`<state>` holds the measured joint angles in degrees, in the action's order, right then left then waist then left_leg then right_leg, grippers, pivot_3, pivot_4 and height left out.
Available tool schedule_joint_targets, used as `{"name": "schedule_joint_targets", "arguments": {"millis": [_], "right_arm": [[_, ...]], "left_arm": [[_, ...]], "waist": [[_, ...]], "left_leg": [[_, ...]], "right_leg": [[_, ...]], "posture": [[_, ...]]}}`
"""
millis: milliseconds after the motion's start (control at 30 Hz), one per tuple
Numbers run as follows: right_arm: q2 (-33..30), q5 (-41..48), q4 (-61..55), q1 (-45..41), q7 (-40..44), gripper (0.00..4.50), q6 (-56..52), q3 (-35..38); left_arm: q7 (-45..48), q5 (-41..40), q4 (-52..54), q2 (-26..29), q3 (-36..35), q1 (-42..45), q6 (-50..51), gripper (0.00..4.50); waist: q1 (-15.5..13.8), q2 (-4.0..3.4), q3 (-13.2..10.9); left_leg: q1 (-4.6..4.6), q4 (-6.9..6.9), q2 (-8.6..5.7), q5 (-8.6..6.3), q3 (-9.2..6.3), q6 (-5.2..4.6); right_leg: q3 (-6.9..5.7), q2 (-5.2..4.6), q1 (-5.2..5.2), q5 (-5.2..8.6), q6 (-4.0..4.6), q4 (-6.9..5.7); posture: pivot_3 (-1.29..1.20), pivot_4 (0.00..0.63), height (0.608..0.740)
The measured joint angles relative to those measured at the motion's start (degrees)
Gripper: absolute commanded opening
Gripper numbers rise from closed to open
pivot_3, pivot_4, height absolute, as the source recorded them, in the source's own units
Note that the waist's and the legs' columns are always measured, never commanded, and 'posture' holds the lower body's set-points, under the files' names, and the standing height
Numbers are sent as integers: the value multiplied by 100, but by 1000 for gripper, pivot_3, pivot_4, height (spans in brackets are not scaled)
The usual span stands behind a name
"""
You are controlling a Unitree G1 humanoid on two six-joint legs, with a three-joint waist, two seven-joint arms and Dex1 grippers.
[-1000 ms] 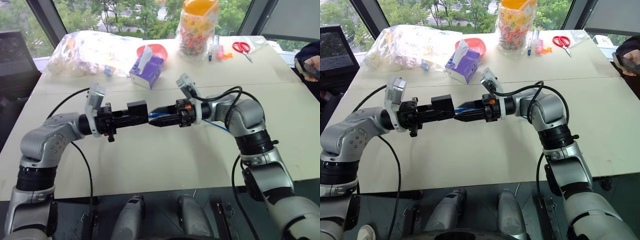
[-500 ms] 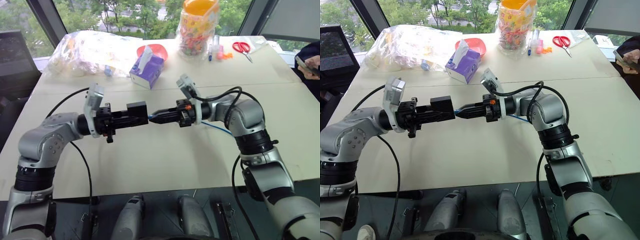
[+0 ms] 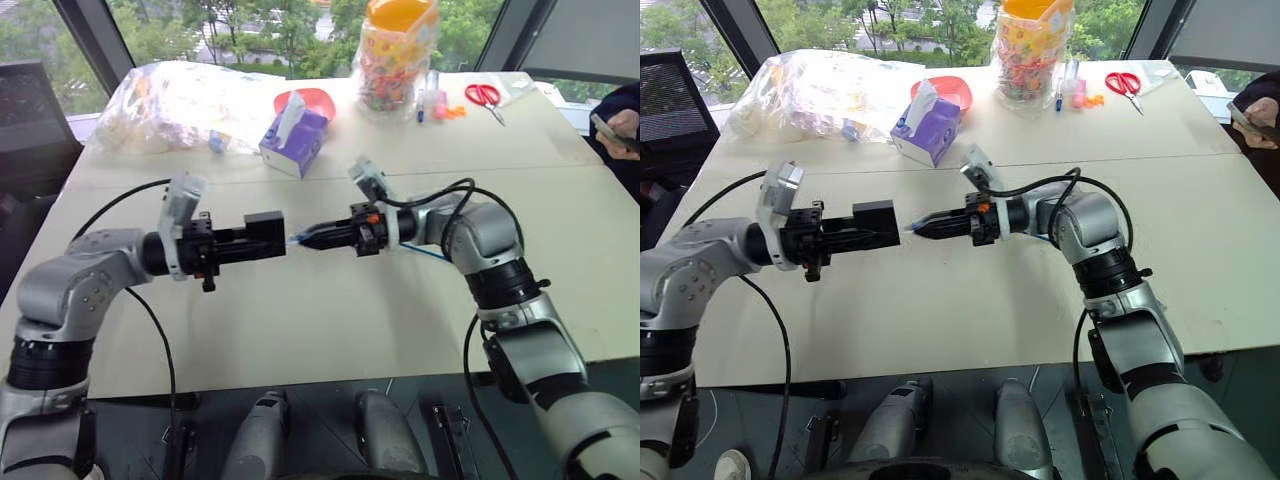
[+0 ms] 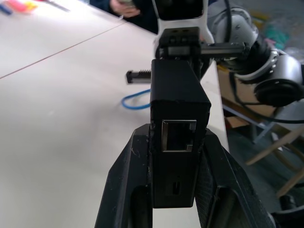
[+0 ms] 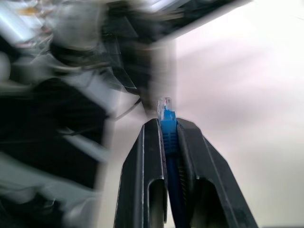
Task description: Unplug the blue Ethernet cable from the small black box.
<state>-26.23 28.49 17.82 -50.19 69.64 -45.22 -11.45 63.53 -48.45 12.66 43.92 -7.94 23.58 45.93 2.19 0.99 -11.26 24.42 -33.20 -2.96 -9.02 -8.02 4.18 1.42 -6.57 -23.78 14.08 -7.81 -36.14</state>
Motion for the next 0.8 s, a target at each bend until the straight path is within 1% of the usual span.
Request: {"name": "schedule_joint_targets", "arguments": {"millis": [167,233,333,433,533,633,700,733,800], "right_arm": [[-310,-336,558,22,-26,107,447,127],[-316,-586,785,33,-289,107,870,173],[-221,-1132,1452,-13,-1139,107,1741,325],[1,-1880,2595,-288,-2562,107,2725,379],[135,-2185,3308,-476,-3395,107,3232,501],[262,-2346,3808,-649,-3980,107,3519,676],[349,-2422,4037,-734,-4256,886,3645,753],[382,-2469,4136,-762,-4343,1179,3698,775],[448,-2516,4266,-772,-4422,2220,3728,829]], "left_arm": [[-24,-82,29,41,-83,-56,14,518],[-68,-38,41,21,-80,-62,-56,518],[-258,317,-38,-193,-36,-46,-451,518],[-663,1232,-521,-775,371,77,-1422,518],[-892,1802,-1020,-1187,669,181,-2055,518],[-967,2244,-1445,-1527,878,393,-2633,518],[-998,2498,-1737,-1788,1038,547,-3001,518],[-1001,2607,-1880,-1901,1134,603,-3150,518],[-1008,2786,-2095,-2082,1285,643,-3337,518]], "waist": [[28,0,0],[43,0,0],[37,-1,1],[17,-1,1],[15,-1,1],[26,-1,1],[36,-1,1],[41,-1,1],[51,-1,1]], "left_leg": [[-2,0,1,0,0,0],[-2,0,2,0,2,0],[-8,0,2,0,4,1],[-11,-3,0,4,5,3],[-6,-3,-1,5,3,3],[-6,-2,-1,4,3,3],[-7,-1,-1,5,3,2],[-8,-1,-1,5,4,2],[-8,-1,-1,5,3,2]], "right_leg": [[0,0,1,1,2,-1],[0,0,0,-1,-2,-2],[1,0,6,-1,-1,-3],[2,0,11,-2,10,-1],[2,0,8,-8,0,0],[2,0,7,-9,-3,-1],[2,0,8,-9,-4,-2],[2,1,8,-9,-4,-2],[2,1,7,-10,-5,-4]], "posture": [[0,150,728],[0,150,728],[0,150,728],[0,150,728],[0,150,728],[0,150,728],[0,150,728],[0,150,728],[0,150,728]]}}
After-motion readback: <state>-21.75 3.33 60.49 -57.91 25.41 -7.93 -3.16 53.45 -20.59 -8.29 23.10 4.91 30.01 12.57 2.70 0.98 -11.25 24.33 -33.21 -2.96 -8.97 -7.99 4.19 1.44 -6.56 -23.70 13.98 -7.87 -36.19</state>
